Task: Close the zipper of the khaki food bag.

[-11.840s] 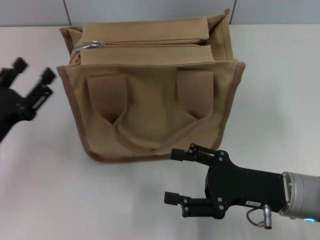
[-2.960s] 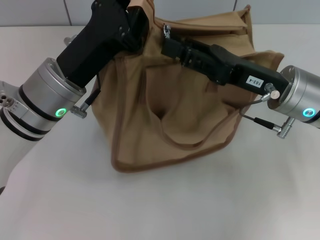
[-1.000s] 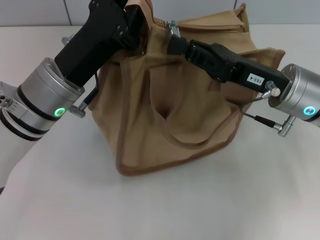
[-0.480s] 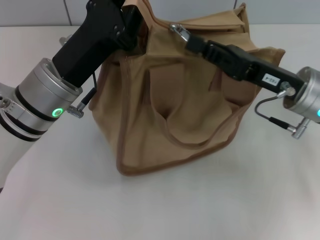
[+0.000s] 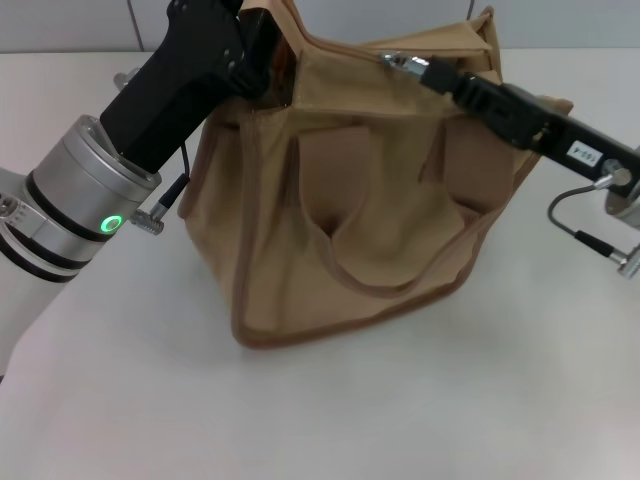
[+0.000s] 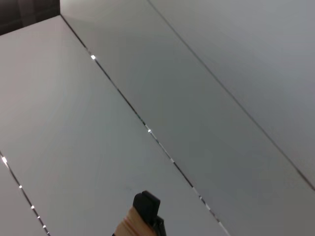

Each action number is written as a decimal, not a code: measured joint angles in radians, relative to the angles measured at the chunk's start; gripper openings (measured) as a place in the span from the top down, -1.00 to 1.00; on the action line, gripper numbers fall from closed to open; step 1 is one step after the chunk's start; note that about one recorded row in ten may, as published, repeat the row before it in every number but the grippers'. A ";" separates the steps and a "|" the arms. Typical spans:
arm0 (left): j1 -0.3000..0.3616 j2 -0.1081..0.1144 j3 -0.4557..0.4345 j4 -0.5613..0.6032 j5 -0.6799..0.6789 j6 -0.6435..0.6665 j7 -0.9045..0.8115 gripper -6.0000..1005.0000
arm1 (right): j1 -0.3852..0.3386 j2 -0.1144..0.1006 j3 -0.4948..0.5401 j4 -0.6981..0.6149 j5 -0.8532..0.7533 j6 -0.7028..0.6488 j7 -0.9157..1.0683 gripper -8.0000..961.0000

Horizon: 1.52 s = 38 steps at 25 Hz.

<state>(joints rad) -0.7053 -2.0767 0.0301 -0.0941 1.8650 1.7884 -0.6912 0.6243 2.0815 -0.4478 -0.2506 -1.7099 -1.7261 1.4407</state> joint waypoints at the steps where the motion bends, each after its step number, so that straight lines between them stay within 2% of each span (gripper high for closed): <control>1: 0.002 0.000 -0.003 0.000 0.000 0.000 -0.001 0.92 | -0.005 0.000 0.006 -0.007 0.001 0.000 0.003 0.90; 14: 0.040 0.004 -0.042 0.014 -0.003 0.003 -0.003 0.92 | -0.080 -0.004 0.033 -0.107 0.026 0.012 0.047 0.86; 38: 0.078 0.005 -0.083 0.041 -0.001 0.004 -0.006 0.99 | -0.141 -0.014 0.111 -0.124 0.026 0.019 0.056 0.77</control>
<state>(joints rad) -0.6274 -2.0715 -0.0532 -0.0530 1.8636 1.7924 -0.6969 0.4835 2.0678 -0.3370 -0.3748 -1.6843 -1.7071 1.4965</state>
